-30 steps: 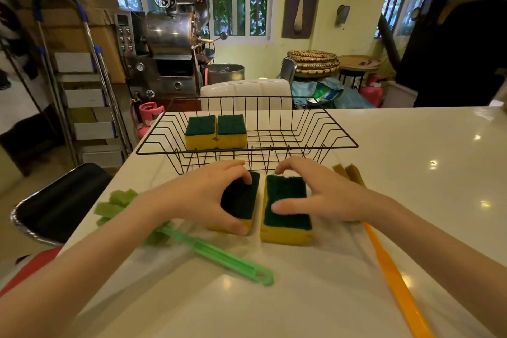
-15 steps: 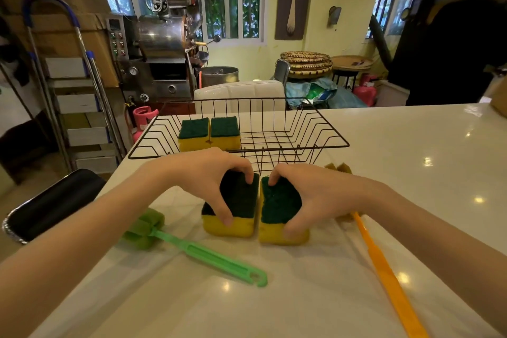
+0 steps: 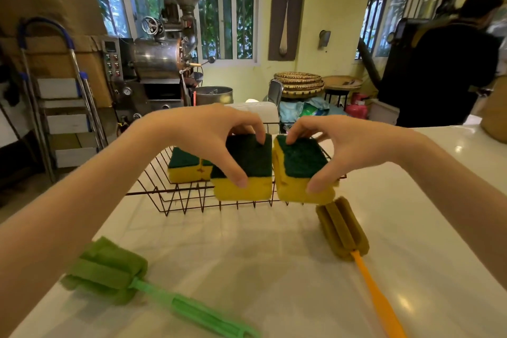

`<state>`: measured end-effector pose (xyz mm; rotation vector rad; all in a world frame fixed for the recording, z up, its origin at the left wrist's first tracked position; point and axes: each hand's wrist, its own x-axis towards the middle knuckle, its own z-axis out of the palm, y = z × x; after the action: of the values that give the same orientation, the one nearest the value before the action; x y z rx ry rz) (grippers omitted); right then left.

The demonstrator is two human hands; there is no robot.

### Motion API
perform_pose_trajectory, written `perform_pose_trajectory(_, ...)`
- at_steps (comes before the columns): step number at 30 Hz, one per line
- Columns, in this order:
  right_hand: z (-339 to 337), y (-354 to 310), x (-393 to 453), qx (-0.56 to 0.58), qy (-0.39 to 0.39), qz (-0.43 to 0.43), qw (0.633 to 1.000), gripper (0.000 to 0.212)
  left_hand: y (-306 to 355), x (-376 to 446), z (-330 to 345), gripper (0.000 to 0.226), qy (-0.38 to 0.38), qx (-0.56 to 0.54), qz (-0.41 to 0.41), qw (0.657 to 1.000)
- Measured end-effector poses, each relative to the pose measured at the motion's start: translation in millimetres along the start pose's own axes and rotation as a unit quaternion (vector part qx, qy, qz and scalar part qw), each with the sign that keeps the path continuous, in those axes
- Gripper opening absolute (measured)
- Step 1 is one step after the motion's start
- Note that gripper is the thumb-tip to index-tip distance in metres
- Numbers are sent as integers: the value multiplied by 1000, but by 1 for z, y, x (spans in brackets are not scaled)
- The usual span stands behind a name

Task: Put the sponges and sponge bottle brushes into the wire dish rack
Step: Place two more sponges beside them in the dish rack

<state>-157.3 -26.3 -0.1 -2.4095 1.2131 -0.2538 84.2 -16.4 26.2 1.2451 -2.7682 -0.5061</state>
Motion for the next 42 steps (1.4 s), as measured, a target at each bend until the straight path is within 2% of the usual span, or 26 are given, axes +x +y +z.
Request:
perform_pose_trajectory(6, -18, 31, 34, -14, 37, 14, 999, 60, -24, 43, -5, 62, 55, 12, 17, 998)
perform_pose_trajectory(10, -21, 59, 55, -20, 73, 52, 996, 66, -49, 80, 8, 67, 87, 23, 10, 996)
perform_pose_trajectory(18, -9, 94, 83, 16, 92, 61, 994, 75, -97, 137, 43, 66, 59, 25, -54, 996)
perform_pose_trajectory(27, -2, 99, 119, -25, 58, 40, 997, 78, -124, 154, 53, 66, 20, 46, -103, 993)
perform_pose_trajectory(36, 14, 99, 156, -95, -53, 75, 991, 78, -125, 152, 53, 67, 8, 35, -116, 993)
perform_pose_trajectory(42, 22, 103, 162, -102, -74, 89, 988, 80, -130, 150, 54, 66, -10, 15, -123, 992)
